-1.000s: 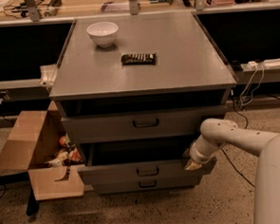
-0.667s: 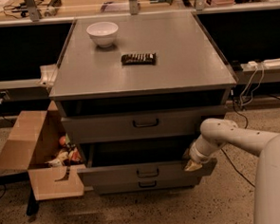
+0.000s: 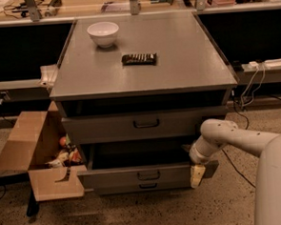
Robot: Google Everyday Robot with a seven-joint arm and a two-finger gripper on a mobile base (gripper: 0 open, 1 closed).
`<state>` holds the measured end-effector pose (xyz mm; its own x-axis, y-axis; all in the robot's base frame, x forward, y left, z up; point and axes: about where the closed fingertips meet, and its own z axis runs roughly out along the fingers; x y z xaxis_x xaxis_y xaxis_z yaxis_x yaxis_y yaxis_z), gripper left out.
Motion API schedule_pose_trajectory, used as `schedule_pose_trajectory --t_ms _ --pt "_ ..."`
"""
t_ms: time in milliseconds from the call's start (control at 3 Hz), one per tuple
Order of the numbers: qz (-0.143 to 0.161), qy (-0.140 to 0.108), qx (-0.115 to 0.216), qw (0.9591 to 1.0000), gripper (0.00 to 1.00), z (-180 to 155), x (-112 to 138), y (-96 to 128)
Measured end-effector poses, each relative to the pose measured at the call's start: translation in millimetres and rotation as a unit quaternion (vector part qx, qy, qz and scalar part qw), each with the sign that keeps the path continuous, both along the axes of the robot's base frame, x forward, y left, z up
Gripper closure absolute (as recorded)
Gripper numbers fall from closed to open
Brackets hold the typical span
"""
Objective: Open middle drawer
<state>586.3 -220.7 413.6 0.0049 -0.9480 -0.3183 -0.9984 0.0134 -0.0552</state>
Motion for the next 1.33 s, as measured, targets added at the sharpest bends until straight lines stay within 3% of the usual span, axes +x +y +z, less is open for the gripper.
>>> schedule_pose_trajectory --t_ms 333,1000,1333 --pt "0.000 0.000 0.000 1.0000 0.00 0 0 0" --pt "0.018 0.048 0.007 0.9987 0.00 -20 -53 10" --pt "0.018 0.048 0.007 0.9987 0.14 -17 -52 10"
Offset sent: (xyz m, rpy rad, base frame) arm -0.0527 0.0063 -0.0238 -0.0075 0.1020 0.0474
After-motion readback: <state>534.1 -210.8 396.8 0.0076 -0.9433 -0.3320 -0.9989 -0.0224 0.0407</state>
